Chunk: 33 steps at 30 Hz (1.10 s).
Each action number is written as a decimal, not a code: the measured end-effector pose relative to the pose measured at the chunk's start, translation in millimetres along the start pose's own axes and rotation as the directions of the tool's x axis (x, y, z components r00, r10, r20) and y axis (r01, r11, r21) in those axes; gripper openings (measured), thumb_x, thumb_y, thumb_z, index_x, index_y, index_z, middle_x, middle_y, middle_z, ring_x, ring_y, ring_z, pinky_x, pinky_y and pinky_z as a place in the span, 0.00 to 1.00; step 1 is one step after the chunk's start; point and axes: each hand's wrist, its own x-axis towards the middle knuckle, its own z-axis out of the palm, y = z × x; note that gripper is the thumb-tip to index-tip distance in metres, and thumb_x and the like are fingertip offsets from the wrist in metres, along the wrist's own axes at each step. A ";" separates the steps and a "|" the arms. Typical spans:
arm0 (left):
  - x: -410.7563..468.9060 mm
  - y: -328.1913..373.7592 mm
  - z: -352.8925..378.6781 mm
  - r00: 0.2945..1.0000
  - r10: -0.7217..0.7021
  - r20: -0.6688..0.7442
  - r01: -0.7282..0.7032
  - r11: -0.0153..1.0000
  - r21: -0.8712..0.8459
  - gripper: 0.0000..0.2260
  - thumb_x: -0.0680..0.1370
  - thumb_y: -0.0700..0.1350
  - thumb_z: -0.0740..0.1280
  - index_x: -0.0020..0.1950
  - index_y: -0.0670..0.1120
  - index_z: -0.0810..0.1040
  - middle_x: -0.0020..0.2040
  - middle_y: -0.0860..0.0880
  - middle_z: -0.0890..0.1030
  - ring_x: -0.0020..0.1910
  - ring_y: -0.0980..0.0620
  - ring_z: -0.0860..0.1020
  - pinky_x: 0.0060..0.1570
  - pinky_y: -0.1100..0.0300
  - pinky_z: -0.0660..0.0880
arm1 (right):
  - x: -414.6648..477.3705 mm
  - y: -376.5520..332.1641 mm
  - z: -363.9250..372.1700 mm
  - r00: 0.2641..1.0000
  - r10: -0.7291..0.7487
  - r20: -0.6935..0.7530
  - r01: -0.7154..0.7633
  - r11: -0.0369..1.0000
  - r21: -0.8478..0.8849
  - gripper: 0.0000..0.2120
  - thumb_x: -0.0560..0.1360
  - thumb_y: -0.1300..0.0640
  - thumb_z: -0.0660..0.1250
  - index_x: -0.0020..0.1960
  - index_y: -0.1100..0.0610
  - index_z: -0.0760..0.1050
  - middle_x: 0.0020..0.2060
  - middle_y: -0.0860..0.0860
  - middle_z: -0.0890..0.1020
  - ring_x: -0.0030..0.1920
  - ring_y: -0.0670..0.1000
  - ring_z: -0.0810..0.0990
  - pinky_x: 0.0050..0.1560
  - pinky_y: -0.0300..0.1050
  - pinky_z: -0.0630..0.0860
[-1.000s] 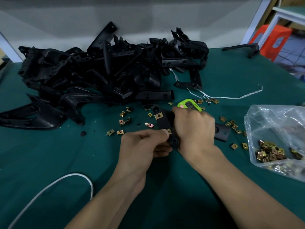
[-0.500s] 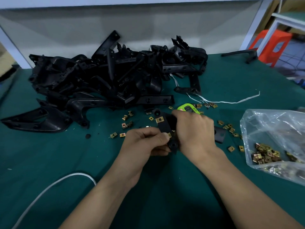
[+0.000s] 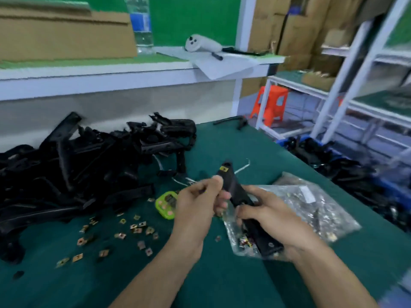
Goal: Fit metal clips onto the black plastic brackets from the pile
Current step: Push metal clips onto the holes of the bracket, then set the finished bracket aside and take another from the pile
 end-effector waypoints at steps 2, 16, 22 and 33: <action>6.1 0.5 48.7 0.988 0.034 0.152 -0.062 0.982 0.180 0.10 0.72 0.54 0.71 0.44 0.50 0.85 0.37 0.48 0.86 0.34 0.53 0.82 0.41 0.53 0.81 | -15.1 5.6 -33.9 0.989 0.033 -0.144 -0.022 0.997 0.072 0.15 0.71 0.66 0.69 0.49 0.47 0.84 0.33 0.56 0.82 0.30 0.51 0.77 0.29 0.38 0.71; 78.2 -8.7 307.8 0.780 -0.370 0.505 0.199 0.912 0.359 0.09 0.78 0.48 0.73 0.50 0.44 0.78 0.48 0.47 0.78 0.47 0.49 0.78 0.56 0.53 0.79 | 29.4 30.0 -288.5 0.658 0.495 -0.567 -0.032 0.771 0.636 0.21 0.81 0.42 0.62 0.43 0.60 0.71 0.32 0.54 0.76 0.36 0.53 0.74 0.41 0.49 0.75; 110.8 -23.3 237.4 0.896 -0.146 0.420 -0.039 0.915 0.402 0.12 0.74 0.41 0.72 0.53 0.54 0.86 0.42 0.54 0.87 0.42 0.54 0.80 0.43 0.60 0.76 | 91.2 56.7 -237.3 0.657 0.259 -0.708 -0.252 0.961 0.117 0.05 0.71 0.61 0.68 0.40 0.62 0.80 0.36 0.56 0.80 0.36 0.56 0.78 0.34 0.44 0.69; 142.4 22.7 44.9 0.984 0.160 0.073 -0.176 0.917 0.359 0.18 0.73 0.30 0.69 0.35 0.53 0.86 0.37 0.56 0.87 0.41 0.62 0.83 0.45 0.69 0.75 | 171.6 -37.6 -56.9 0.964 -0.133 -0.228 0.092 0.979 -0.182 0.09 0.66 0.59 0.69 0.37 0.48 0.86 0.36 0.42 0.86 0.46 0.46 0.82 0.54 0.44 0.79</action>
